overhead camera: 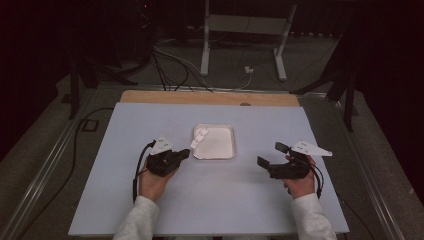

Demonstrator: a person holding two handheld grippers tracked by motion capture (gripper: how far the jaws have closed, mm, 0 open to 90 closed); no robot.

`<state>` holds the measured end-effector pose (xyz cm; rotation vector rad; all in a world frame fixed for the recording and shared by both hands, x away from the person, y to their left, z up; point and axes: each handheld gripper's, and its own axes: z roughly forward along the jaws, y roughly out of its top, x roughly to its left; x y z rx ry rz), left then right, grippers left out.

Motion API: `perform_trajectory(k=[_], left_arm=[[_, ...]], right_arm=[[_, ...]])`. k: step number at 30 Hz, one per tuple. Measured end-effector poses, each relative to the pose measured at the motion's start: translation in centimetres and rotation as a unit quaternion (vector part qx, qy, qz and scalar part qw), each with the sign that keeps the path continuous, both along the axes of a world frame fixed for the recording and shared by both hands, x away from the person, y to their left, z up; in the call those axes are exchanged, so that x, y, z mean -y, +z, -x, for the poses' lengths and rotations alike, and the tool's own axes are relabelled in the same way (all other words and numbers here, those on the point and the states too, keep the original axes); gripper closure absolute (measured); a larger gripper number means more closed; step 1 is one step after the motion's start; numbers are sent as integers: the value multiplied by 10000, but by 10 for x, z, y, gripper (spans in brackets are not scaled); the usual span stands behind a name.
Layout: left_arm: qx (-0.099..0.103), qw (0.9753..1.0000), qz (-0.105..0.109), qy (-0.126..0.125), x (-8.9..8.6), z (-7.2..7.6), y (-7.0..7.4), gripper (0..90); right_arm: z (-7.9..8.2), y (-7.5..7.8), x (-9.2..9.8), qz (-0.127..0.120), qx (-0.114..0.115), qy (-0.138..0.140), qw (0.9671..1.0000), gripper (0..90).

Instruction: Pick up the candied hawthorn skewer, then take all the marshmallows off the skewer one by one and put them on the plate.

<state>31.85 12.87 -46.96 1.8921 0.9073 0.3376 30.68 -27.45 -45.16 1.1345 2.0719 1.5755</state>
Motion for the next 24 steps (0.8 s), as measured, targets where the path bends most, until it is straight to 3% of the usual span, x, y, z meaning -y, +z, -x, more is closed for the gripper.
perform_trajectory(k=[13,19,24], left_arm=[[278,9995,156,-71,-1,6,9,900],[367,9992,84,-126,2,7,8,900],[402,9991,13,-163,4,9,7,900]], right_arm=[[-36,24,-60,-158,-224,715,9971,0],[-51,33,-95,-127,-399,1003,9941,0],[-61,33,-107,-207,-537,1099,9923,0]])
